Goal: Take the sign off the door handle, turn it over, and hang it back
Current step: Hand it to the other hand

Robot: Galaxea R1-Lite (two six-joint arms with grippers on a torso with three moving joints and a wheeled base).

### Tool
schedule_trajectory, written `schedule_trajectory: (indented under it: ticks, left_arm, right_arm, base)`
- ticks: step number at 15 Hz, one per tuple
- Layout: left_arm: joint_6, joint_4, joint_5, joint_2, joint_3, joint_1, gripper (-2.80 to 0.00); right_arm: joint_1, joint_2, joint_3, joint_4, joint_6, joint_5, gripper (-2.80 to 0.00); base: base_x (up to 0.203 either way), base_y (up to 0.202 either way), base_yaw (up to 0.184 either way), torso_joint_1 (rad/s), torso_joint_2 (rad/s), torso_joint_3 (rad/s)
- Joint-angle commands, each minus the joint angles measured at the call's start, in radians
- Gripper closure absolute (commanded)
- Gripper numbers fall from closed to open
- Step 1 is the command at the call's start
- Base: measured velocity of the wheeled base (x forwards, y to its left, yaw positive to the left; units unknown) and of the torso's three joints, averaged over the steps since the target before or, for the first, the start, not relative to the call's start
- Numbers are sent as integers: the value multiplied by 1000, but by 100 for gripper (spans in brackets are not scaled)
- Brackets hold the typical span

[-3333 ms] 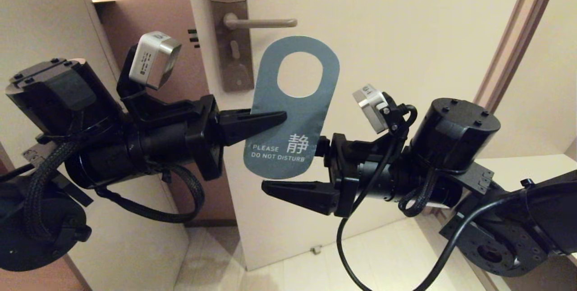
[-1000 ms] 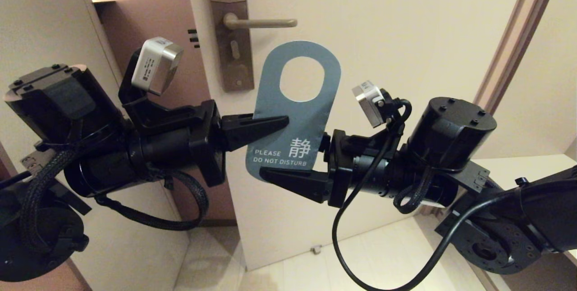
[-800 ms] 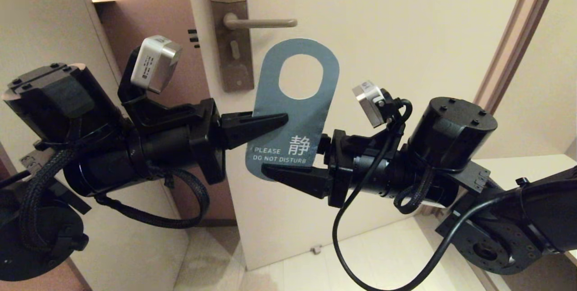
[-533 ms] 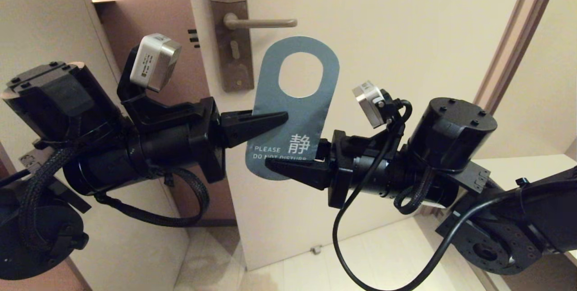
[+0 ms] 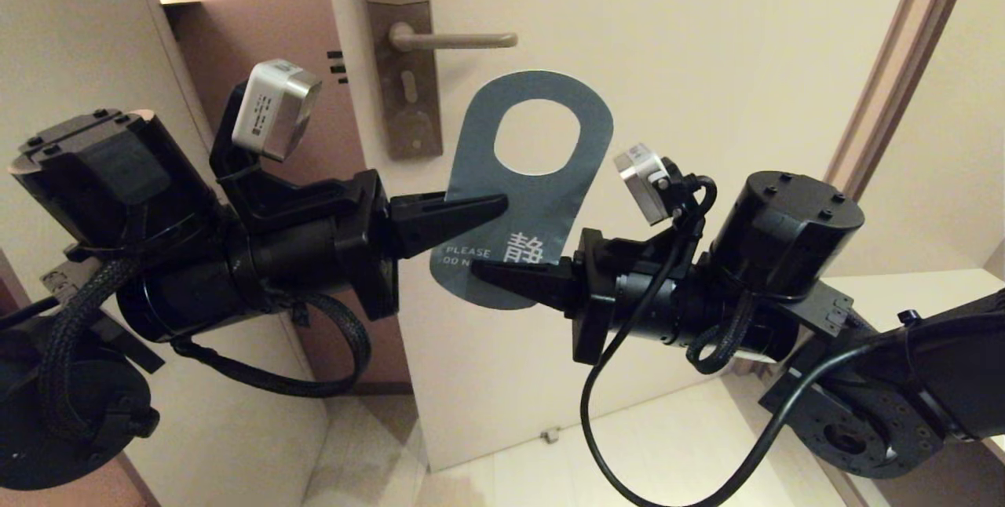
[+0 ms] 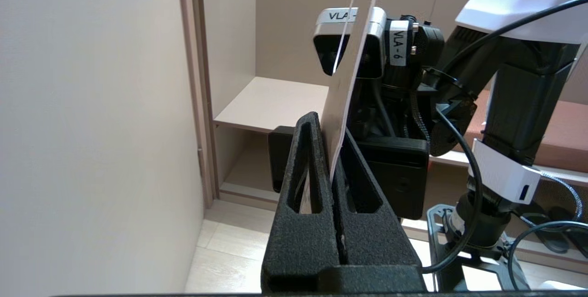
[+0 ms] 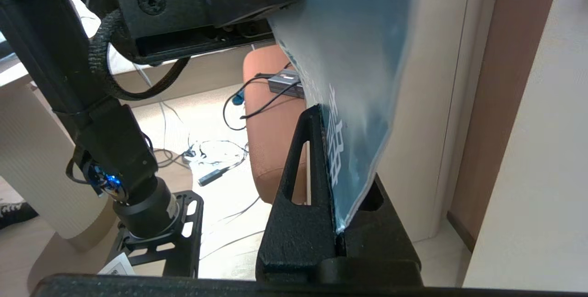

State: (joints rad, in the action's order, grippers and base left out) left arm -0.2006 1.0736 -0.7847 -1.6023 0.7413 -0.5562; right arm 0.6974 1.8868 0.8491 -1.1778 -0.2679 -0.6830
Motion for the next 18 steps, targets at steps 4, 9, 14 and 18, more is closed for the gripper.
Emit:
schedule_trajectory:
  ticks: [4,9,14,18]
  left_arm:
    - [4,3,-7,-3,-5,-7,0]
    - [-2,5,-5,2,-13,-6,-280]
    - [1,4,44,29,-50,11,-280]
    - [4,3,54,89,-119,68,-280]
  right_arm:
    - [1,3,-2,-14,-1,-3,0]
    - [1,3,-8,-14,1,-3,0]
    - [-1,-5,-8,-14,2,0,0]
    - [-3,-17,-12,-14,4,11,0]
  base:
    - [0,0,0,0,0,0]
    - [0,0,0,0,0,0]
    - [0,0,0,0,0,0]
    - [0,0,0,0,0,0]
